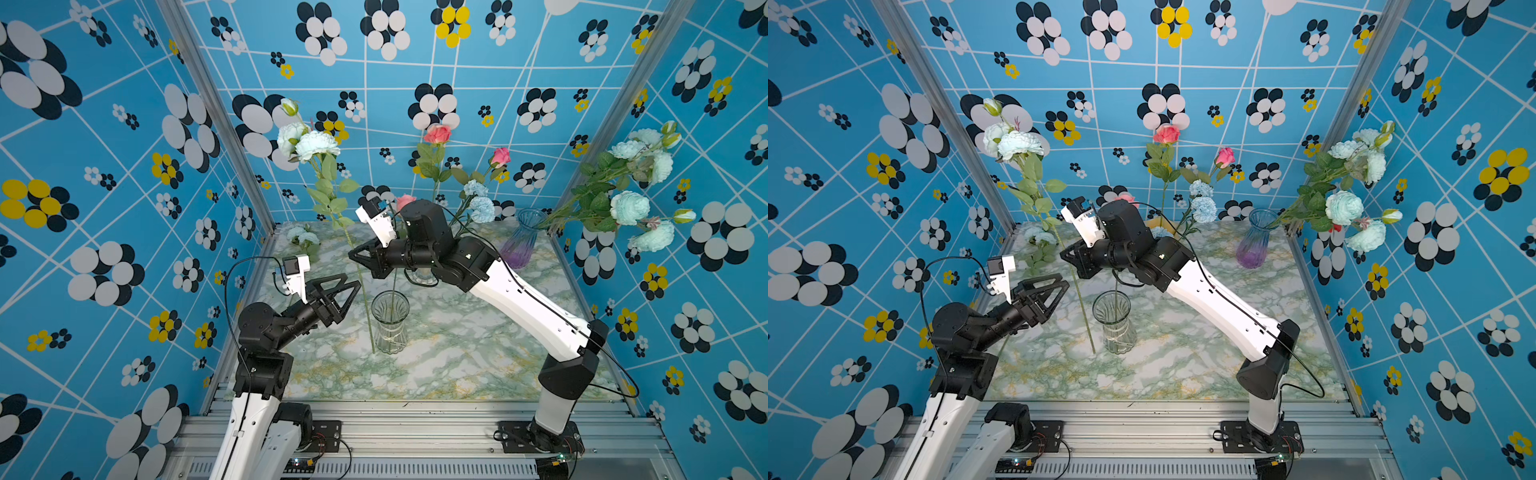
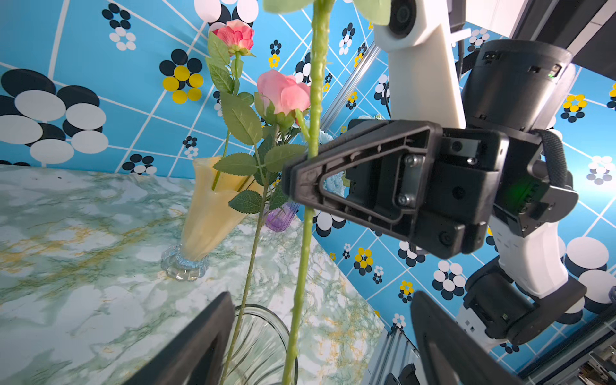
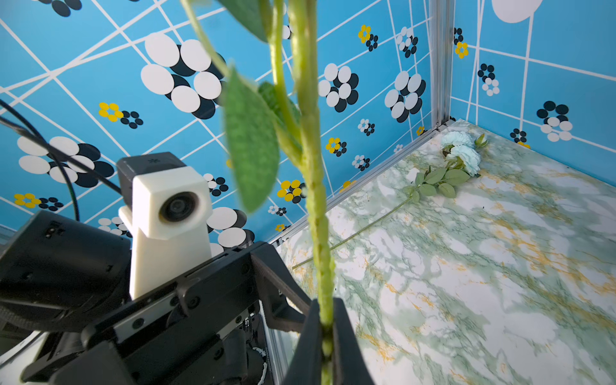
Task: Pick out blue flowers from the vase
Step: Pick up the flower from the vase.
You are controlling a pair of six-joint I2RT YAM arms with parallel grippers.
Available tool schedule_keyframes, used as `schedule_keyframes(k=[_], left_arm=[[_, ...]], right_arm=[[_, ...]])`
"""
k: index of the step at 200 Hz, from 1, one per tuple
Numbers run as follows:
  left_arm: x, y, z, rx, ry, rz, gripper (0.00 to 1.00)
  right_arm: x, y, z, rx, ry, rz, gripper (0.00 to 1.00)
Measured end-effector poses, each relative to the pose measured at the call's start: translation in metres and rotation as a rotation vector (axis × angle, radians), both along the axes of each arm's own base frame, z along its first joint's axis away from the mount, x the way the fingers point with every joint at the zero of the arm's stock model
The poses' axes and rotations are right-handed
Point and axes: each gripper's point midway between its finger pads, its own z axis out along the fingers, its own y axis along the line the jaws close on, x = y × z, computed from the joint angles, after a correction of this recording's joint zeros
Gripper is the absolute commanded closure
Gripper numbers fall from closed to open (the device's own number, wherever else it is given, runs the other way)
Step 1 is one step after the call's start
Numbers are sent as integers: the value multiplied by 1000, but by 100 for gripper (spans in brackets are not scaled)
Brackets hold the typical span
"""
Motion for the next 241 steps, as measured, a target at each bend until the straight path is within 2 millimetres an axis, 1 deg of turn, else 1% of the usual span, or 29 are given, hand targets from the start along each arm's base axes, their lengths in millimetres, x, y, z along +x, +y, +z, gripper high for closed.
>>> schedule_keyframes(k=[24,52,77,98,128,149,158,161,179,202,241], left_arm=[[3,4,11,-17,-7,12,19],[5,3,34,-42,-46,1,26],[10,6,45,-61,-65,4,35],[19,7,45,-78,-54,7,41],[31,8,40,-95,-18,7,49],[32,8,42,-96,-21,7,55],[31,8,45,-96,-28,7,56],[31,8,46,-96,-30,6,60],[29,8,53,-94,-51,6,67],[28,8,57,-88,-67,7,70],[35,8,50,-80,-46,11,70]], right_arm=[[-3,-1,0,-12,-6,18,100],[-5,0,1,-20,-15,38,100],[-8,0,-3,-35,-9,56,100],[-8,1,-6,-44,-12,63,100],[-9,1,-11,-61,-9,71,100],[-9,1,-13,-67,-9,74,100],[-10,1,-13,-67,-10,78,100],[-10,1,-14,-67,-10,78,100],[-11,1,-13,-65,-9,85,100],[-12,2,-13,-64,-11,90,100],[-11,2,-15,-69,-5,92,100]])
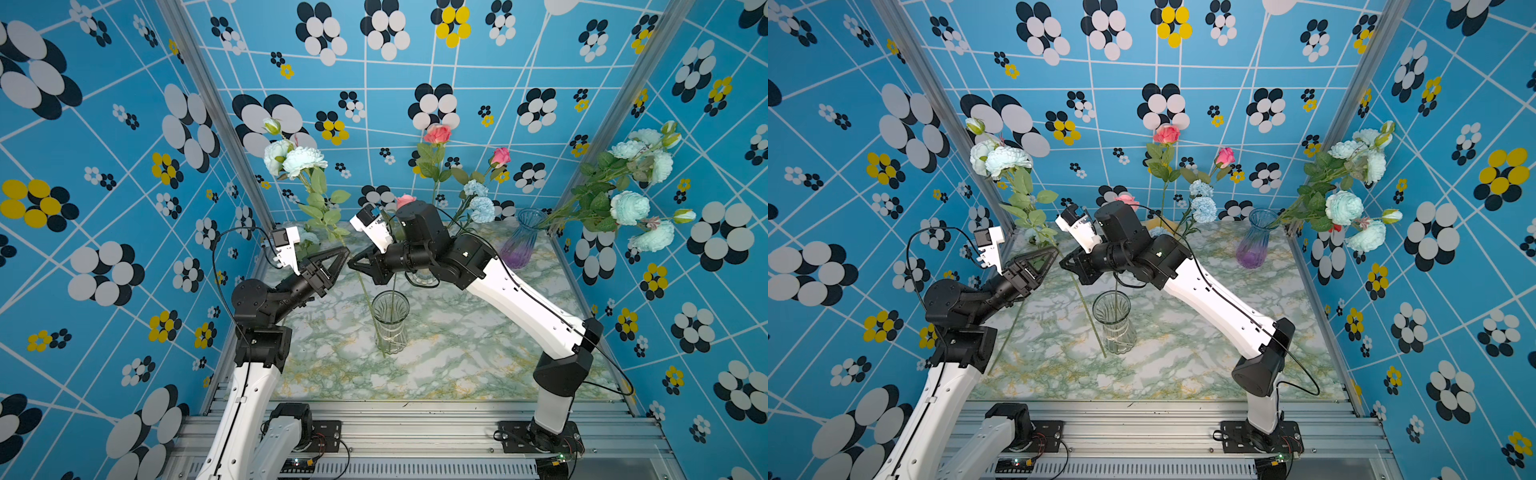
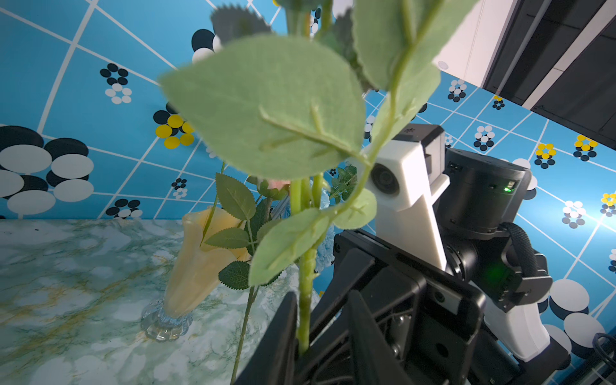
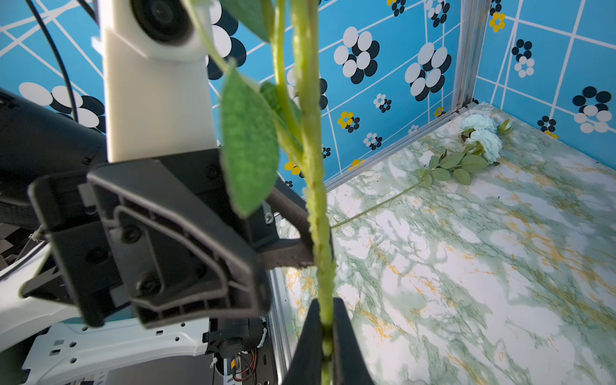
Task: Pick out blue flowers from the vase
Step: Pick up the flower from the vase.
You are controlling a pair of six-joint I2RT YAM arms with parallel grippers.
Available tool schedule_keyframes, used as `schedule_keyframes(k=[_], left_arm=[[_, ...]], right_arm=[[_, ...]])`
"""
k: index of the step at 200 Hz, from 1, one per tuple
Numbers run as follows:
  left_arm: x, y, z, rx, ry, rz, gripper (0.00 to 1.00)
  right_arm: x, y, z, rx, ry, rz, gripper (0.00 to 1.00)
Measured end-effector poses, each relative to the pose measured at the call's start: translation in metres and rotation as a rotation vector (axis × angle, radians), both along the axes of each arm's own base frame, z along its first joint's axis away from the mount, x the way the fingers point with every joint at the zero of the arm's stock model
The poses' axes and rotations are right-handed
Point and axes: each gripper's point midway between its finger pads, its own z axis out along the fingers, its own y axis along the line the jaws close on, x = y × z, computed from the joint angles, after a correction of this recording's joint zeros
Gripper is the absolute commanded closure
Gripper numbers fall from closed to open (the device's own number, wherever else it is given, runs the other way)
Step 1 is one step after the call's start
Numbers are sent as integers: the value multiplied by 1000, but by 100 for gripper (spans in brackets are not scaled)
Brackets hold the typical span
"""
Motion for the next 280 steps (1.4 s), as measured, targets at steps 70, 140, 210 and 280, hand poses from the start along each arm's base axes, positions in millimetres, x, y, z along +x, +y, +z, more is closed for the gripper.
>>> schedule_keyframes(k=[70,140,210,280], left_arm=[[8,0,-12,28,28,13,47],[12,0,-18,38,45,16,56],[14,-2,-16,33,34,-1,80],[15,-3,-19,53,34,-3,99]], right_arm=[[0,0,-7,-19,12,3,100],[0,0,-6,-20,8,6,100],[0,0,-7,-22,10,5,100],[3,0,-12,-36,18,-3,89]])
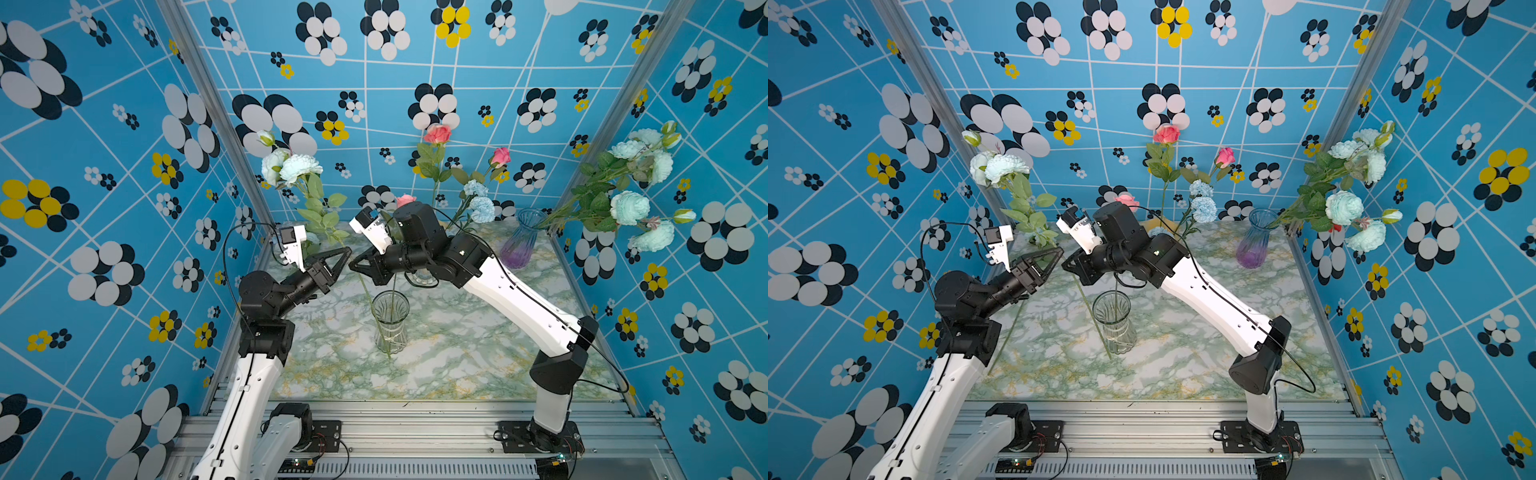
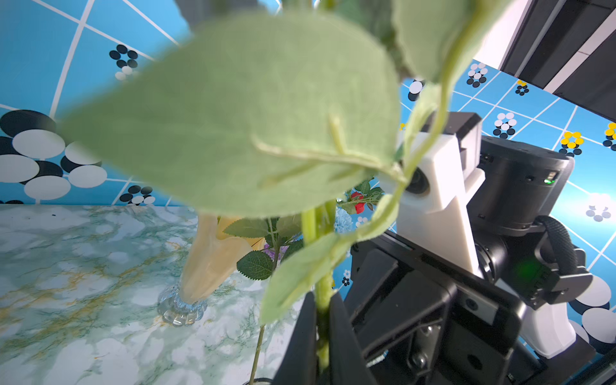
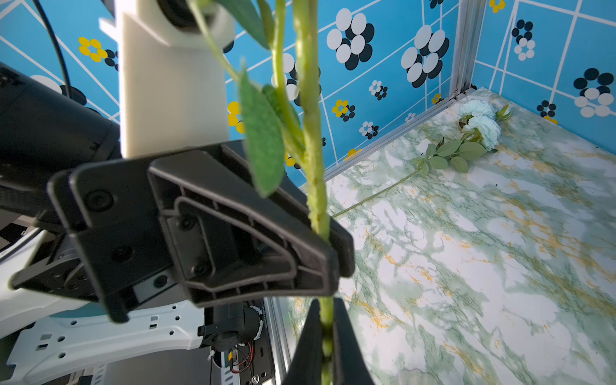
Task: Pick out blue flowers from the vase
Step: Pick up the flower from the vase.
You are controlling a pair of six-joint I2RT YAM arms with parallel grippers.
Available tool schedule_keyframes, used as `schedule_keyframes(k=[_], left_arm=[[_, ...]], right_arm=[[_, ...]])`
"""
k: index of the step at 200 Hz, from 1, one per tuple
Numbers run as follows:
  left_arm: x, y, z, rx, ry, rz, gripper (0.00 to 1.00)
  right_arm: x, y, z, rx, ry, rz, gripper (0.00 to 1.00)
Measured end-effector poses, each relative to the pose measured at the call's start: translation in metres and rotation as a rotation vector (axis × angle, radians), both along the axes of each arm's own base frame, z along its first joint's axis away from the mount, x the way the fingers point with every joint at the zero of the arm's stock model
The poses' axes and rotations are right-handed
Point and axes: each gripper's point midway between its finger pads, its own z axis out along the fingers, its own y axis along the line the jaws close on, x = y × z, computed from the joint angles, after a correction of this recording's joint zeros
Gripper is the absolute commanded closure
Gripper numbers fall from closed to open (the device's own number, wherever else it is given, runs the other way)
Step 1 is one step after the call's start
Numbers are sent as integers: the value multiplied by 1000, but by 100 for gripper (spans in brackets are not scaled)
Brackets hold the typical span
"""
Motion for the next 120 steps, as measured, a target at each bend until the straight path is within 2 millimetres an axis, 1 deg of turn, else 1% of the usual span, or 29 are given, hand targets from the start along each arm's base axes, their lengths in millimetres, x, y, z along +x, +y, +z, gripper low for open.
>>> schedule_keyframes(k=[20,32,40,56,65,80,101,120], left_arm=[[1,-2,-4,42,23,27,100],[1,-2,-7,79,42,55,100],[1,-2,-8,108,49,77,100],[-1,-1,-6,168,56,122,100],[-2,-1,-5,201,56,143,100],[-6,-5,-4,260,55,167,100],[-11,-13,-4,347,55,183,100],[-8,-18,-6,425,63,207,100]], right_arm=[[0,-1,-2,-7,0,0,70],[-1,-1,1,-4,-10,7,53],[-3,-2,3,0,-9,6,44],[-7,-9,9,15,-20,5,31],[-11,-15,13,24,-39,8,26],[-18,-27,23,43,-62,-3,22],[-29,-49,47,86,-121,-22,18],[-38,-73,66,120,-183,-60,15]])
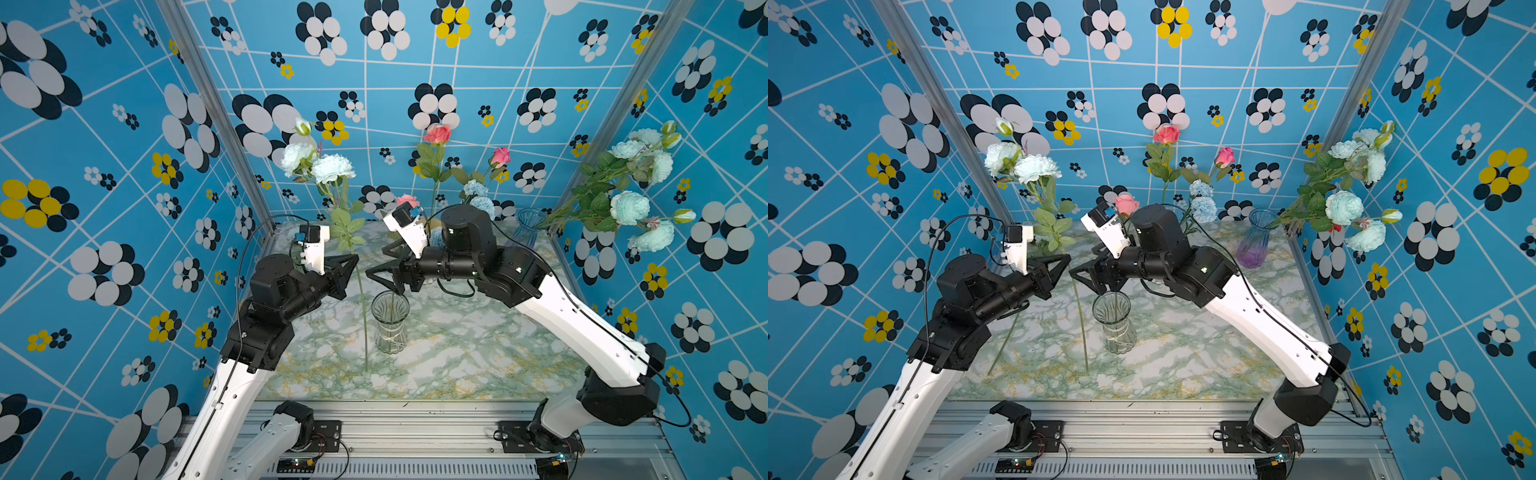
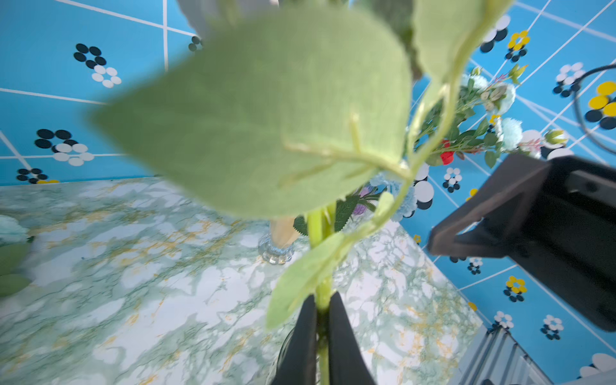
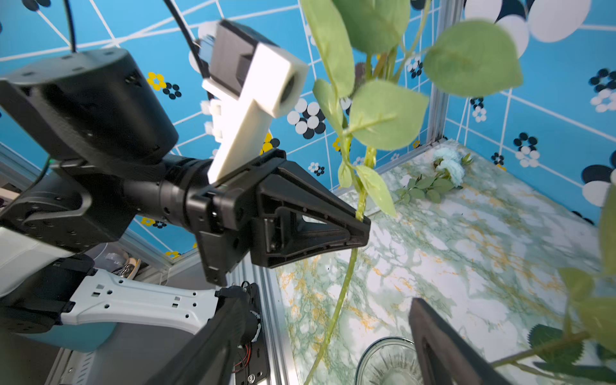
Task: Pick out blue flowers from the vase
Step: Pick up the flower from the vase, then place the flower at the center of the board.
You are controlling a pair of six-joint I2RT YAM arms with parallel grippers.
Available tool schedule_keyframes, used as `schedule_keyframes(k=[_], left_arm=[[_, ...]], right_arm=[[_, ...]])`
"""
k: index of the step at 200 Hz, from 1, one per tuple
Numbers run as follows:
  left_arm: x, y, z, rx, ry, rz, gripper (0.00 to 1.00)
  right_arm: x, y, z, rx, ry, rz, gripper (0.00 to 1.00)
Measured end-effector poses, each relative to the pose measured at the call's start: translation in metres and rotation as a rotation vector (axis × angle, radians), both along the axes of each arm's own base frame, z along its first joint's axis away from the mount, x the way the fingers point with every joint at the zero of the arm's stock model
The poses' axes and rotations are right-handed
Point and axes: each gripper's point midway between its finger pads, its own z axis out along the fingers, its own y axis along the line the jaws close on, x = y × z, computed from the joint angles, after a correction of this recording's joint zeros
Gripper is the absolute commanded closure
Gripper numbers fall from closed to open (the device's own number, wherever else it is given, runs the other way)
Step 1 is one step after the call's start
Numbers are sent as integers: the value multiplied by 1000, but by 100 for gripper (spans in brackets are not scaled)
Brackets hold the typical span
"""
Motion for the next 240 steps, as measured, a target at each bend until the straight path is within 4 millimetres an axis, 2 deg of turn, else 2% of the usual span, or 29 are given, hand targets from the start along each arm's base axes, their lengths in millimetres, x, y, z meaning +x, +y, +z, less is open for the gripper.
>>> schedule_keyframes(k=[24,39,52,75,111,141,165,194,240], left_arm=[[9,1,0,102,19,52,100],[19,6,3,169,36,100,100],[30,11,5,226,54,144,100],[48,19,-1,320,103,203,100],[67,30,-40,458,241,249,100],[81,41,-72,540,371,262,100],[94,45,-93,617,450,260,100],[100,54,-120,670,535,249,100],[106,74,-147,700,626,258,100]], right_arm=[[-6,-36,13,24,-83,-88,10],[-8,-58,14,25,-129,-152,8],[-8,-77,8,22,-166,-213,5],[-7,-109,-17,-6,-211,-322,1],[0,-156,-77,-79,-256,-496,1],[14,-190,-110,-134,-292,-653,1],[26,-218,-122,-147,-317,-781,1],[38,-246,-129,-121,-329,-907,1],[58,-265,-147,-113,-290,-1012,1]])
